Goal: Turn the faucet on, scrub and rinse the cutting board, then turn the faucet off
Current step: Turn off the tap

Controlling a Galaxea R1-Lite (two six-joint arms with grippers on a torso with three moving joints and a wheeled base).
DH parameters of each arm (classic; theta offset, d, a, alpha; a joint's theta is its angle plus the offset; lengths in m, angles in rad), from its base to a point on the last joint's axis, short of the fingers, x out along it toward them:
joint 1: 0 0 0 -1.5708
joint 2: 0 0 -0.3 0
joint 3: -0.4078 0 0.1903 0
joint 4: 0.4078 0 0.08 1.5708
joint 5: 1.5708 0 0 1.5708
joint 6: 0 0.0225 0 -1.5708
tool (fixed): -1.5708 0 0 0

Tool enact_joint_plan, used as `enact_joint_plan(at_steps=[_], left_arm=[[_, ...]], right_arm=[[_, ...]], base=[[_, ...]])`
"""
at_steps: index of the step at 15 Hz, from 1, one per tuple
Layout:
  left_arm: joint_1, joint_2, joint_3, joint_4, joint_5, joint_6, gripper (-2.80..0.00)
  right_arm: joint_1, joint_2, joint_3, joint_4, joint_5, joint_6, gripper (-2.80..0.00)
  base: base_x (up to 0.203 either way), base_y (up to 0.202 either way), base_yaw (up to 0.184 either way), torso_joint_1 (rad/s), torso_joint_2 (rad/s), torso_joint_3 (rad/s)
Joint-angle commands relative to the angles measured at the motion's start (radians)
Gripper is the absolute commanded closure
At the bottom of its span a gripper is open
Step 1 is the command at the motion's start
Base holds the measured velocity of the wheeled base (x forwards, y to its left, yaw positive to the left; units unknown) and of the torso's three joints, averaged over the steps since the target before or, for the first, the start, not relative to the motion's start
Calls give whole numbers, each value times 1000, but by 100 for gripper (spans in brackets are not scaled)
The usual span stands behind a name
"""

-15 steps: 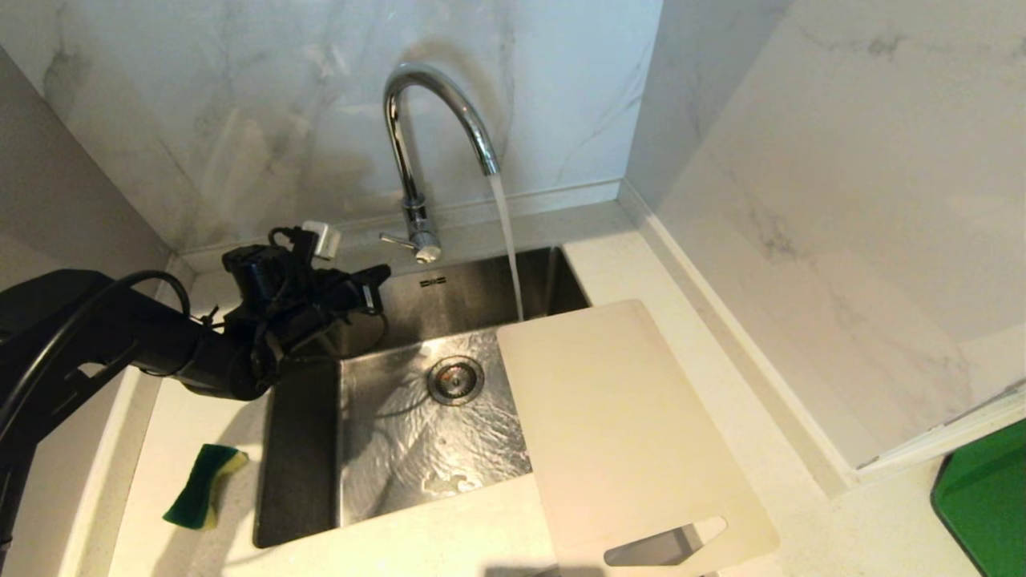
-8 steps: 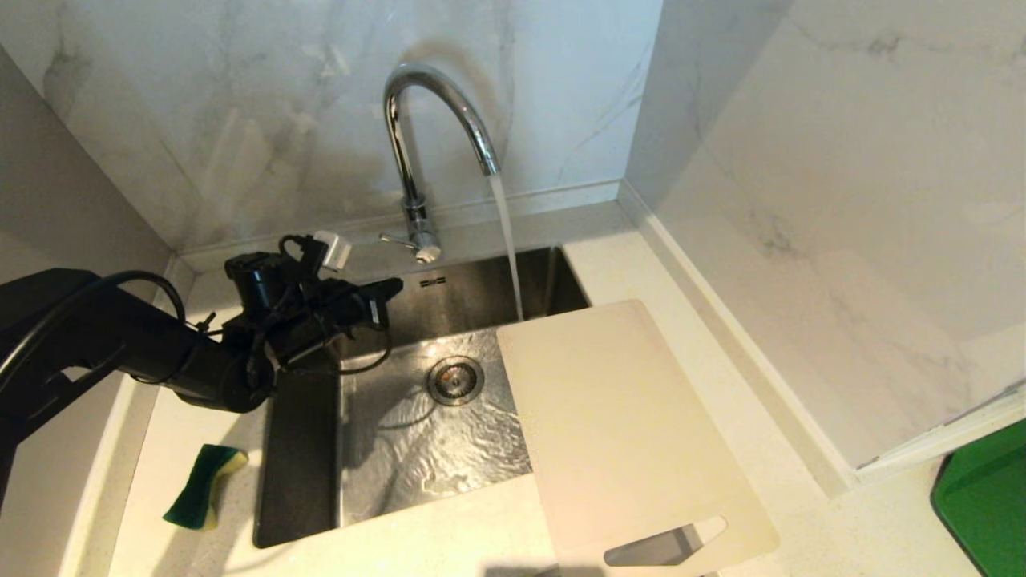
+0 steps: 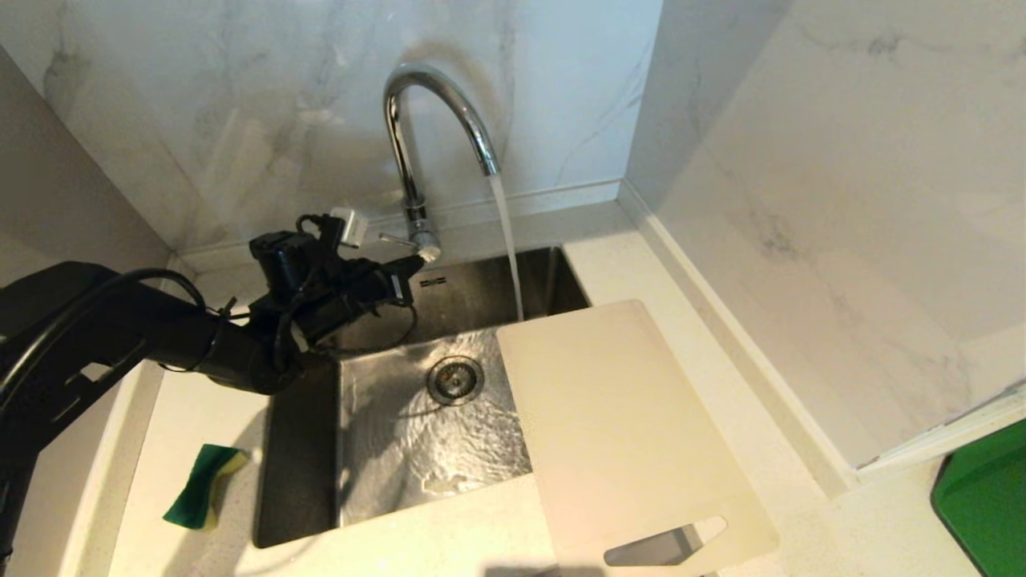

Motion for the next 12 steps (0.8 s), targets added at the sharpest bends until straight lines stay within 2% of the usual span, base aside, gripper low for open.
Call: enact_joint_plan(at_steps=[1, 12], left_arm=[[-1, 43, -56, 3, 14, -2, 0], [52, 101, -250, 128, 39, -68, 0]], right_arm=[[0, 0, 0, 1, 1, -1, 0], [0, 0, 0, 2, 1, -1, 0]], base=[[0, 0, 0, 0, 0, 0], [0, 0, 0, 0, 0, 0]])
